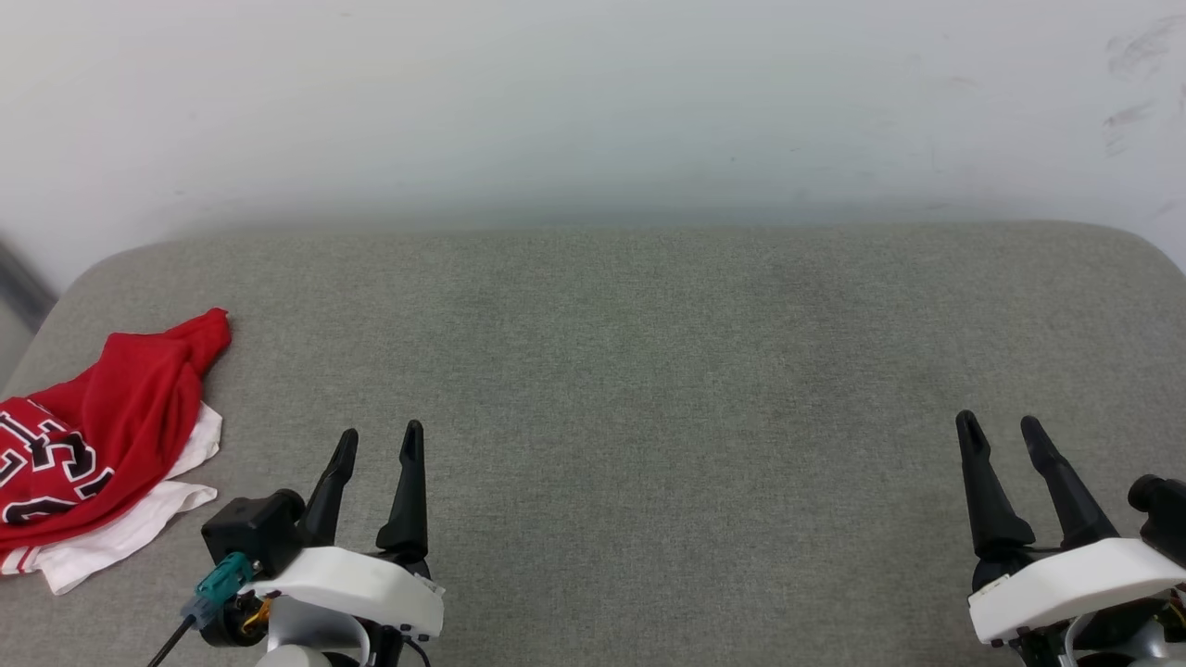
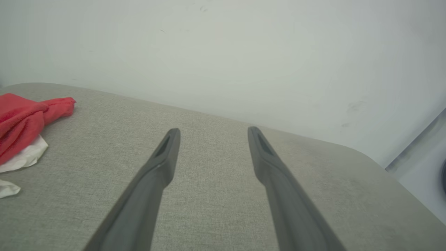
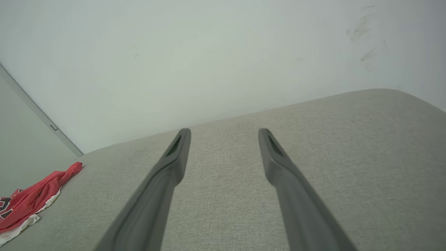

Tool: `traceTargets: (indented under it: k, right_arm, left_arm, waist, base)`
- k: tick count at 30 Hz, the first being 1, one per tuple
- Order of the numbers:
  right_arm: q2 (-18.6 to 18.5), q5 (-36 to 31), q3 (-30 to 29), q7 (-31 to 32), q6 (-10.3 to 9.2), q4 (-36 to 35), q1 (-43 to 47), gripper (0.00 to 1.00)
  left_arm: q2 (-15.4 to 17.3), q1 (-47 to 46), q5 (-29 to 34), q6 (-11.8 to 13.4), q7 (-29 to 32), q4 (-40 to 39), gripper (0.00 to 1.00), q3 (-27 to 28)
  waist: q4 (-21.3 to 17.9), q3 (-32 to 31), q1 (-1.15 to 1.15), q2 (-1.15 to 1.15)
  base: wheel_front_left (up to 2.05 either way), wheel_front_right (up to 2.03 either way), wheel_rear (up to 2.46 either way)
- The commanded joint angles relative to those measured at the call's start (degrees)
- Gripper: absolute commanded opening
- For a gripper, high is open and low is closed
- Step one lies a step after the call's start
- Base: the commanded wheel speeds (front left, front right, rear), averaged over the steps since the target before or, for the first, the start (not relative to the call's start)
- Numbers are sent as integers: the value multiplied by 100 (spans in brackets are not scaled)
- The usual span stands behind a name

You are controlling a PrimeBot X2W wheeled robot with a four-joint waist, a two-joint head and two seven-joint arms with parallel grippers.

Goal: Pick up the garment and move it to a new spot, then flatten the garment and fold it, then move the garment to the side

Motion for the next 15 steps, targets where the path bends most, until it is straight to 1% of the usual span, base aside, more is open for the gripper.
traceTargets:
  k: [1,15]
  right_arm:
    - [12,-126,-3,-15,1,-97,8,100]
    - [14,-825,-26,-72,0,-251,92,100]
  left_arm:
    - [49,-135,134,22,-48,-30,100,-27]
    - [55,-119,795,115,-240,71,100,-154]
  waist:
    - [-3,0,0,0]
    - [-25,-8,0,0]
  base:
    - [0,0,0]
    - [0,0,0]
